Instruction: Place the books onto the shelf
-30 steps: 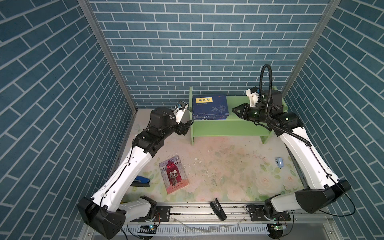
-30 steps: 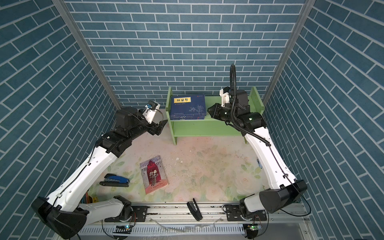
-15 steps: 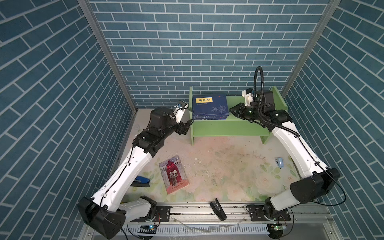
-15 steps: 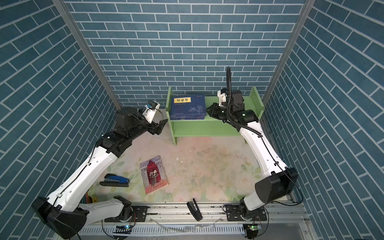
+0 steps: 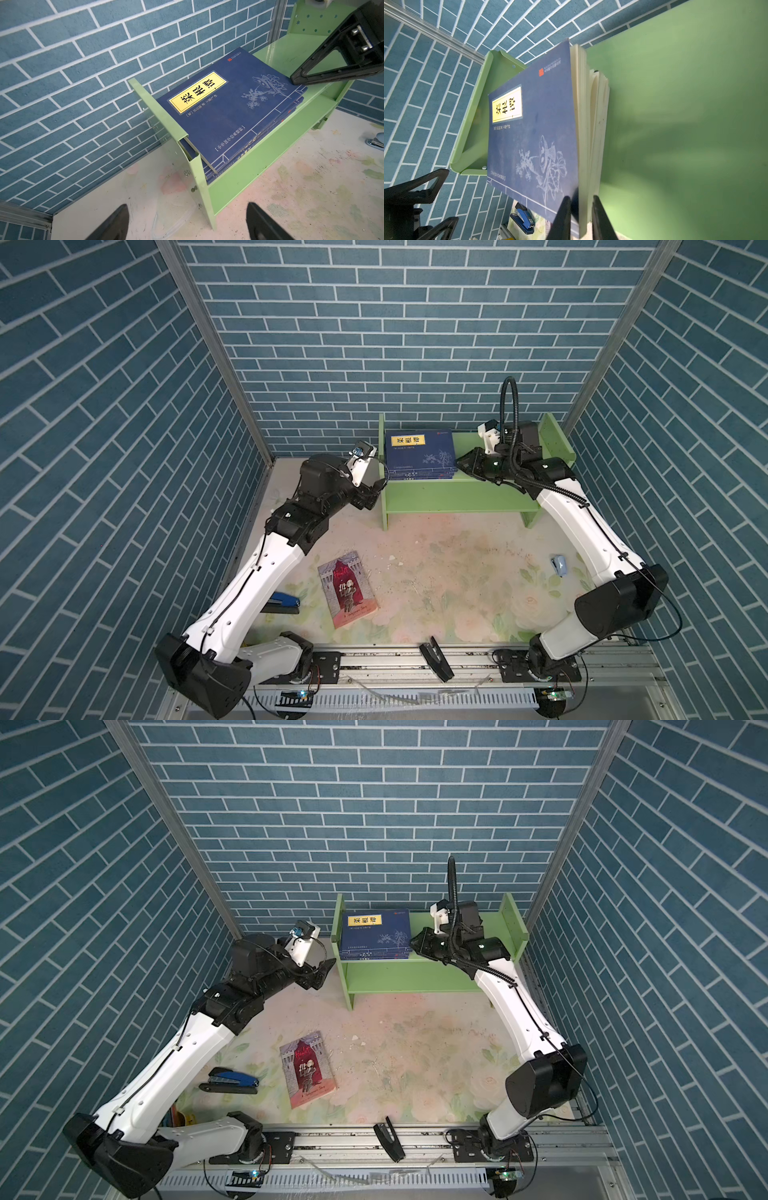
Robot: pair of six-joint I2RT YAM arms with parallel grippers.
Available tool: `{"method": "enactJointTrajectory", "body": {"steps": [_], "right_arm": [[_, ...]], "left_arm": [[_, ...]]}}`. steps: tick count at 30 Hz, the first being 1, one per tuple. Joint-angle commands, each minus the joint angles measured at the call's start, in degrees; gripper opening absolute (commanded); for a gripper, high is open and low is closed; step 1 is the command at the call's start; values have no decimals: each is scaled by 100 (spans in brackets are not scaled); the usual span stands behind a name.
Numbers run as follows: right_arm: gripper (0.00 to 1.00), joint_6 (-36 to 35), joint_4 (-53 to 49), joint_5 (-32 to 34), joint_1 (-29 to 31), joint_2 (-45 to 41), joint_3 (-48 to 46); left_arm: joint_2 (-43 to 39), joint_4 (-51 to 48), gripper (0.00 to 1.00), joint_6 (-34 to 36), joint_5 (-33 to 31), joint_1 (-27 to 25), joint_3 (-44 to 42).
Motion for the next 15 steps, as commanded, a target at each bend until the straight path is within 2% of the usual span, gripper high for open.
{"method": "enactJointTrajectory", "body": {"steps": [1,15], "right_arm": [[19,4,9,-139,-20,9,90],[14,52,10,-235,-20,-76,123]], "left_arm": [[48,24,89,-54,70,36,32],[114,112,89,-11,-53,32,23]]}}
